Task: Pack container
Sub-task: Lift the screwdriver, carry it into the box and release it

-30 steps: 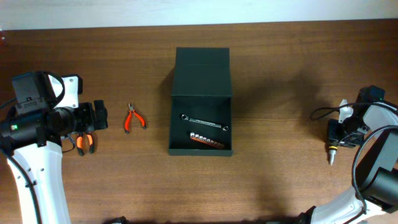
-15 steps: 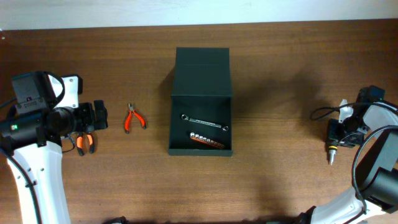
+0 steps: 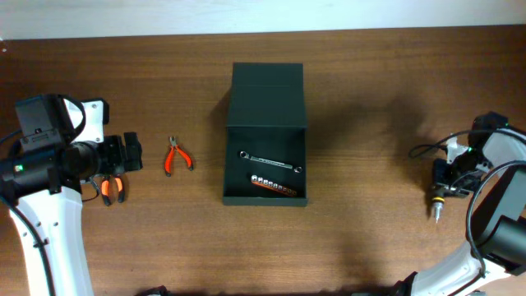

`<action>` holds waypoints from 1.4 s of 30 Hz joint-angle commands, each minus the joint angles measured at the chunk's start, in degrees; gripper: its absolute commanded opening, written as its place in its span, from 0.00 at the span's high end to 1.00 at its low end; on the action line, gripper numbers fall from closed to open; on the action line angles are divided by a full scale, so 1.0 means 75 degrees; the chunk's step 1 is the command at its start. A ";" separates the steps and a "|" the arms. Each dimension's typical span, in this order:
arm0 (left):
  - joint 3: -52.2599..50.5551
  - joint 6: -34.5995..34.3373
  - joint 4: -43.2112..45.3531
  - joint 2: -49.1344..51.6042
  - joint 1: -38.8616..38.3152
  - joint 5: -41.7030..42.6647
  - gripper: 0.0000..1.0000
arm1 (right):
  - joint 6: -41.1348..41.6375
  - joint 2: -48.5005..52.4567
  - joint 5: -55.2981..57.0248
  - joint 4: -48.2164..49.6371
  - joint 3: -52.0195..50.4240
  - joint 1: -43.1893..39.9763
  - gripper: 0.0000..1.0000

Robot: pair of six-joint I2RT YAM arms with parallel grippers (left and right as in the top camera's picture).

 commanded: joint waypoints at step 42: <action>0.0102 0.0125 -0.0020 -0.0076 0.0038 0.0114 0.01 | -0.2847 0.0490 -0.0411 -0.3386 0.6953 0.9381 0.96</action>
